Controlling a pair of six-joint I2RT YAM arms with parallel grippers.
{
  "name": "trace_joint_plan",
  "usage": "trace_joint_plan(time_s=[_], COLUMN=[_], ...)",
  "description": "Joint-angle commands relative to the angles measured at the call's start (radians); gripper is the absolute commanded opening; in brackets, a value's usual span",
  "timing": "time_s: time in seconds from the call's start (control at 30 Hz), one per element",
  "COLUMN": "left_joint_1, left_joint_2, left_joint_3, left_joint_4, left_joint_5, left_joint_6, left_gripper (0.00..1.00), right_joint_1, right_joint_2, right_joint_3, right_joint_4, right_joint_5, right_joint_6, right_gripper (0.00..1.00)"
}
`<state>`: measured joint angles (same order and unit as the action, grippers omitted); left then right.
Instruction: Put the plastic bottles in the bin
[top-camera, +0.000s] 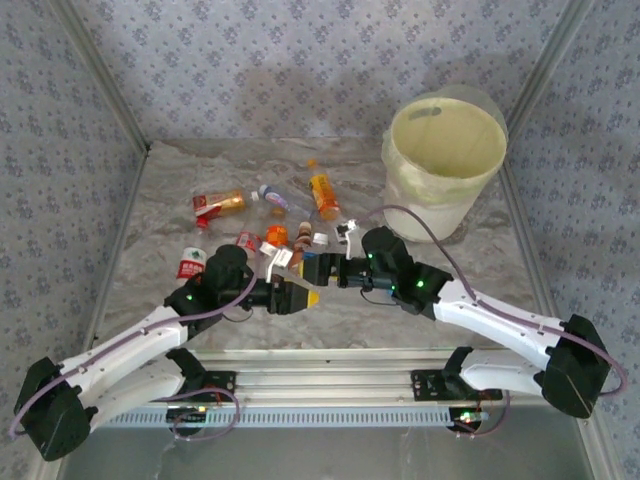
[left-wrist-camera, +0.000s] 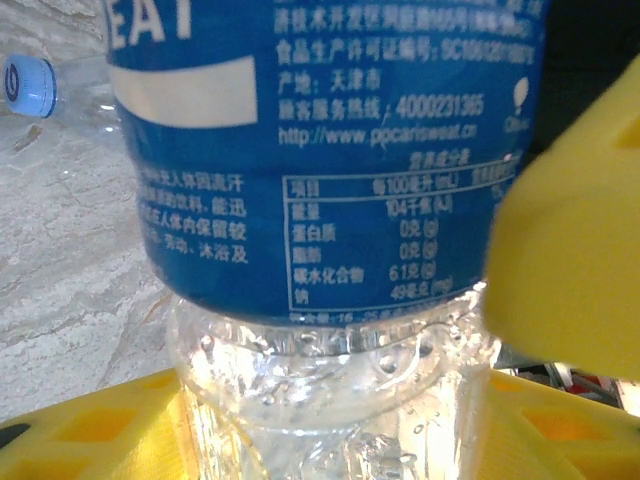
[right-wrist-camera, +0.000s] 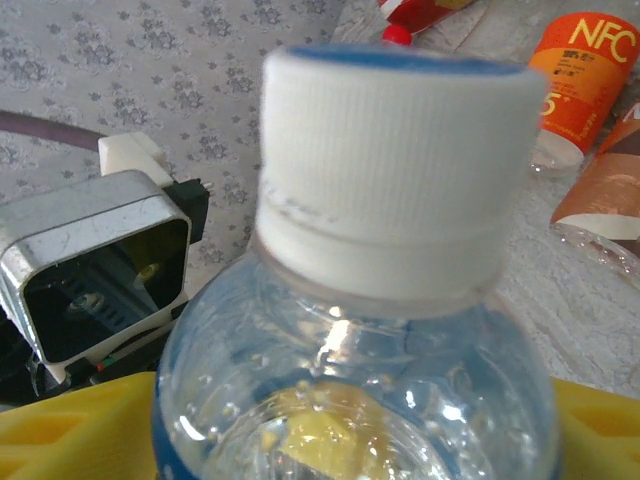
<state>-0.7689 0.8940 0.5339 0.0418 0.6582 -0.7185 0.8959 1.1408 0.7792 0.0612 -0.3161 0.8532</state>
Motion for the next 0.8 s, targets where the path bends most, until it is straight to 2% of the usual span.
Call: trace_joint_plan(time_s=[0.0, 0.1, 0.27, 0.57, 0.77], left_joint_1=[-0.01, -0.011, -0.012, -0.013, -0.013], left_joint_2=[-0.001, -0.001, -0.011, -0.07, -0.058], left_joint_3=[0.012, 0.015, 0.043, 0.286, 0.457], left_joint_4=[0.055, 0.062, 0.032, -0.258, -0.335], left_joint_5=[0.006, 0.0, -0.015, -0.092, -0.147], left_joint_6=[-0.004, -0.004, 0.021, 0.291, 0.45], left_gripper=[0.65, 0.71, 0.98, 1.0, 1.0], right_joint_1=[0.009, 0.009, 0.002, -0.09, -0.137], right_joint_2=[0.0, -0.016, -0.07, -0.297, -0.374], right_joint_3=[0.035, 0.031, 0.029, 0.052, 0.212], right_joint_4=[0.042, 0.028, -0.03, -0.326, -0.615], right_joint_5=[-0.017, -0.007, 0.025, 0.126, 0.272], right_joint_6=[0.008, 0.006, -0.012, -0.139, -0.292], right_gripper=[0.75, 0.69, 0.64, 0.63, 0.63])
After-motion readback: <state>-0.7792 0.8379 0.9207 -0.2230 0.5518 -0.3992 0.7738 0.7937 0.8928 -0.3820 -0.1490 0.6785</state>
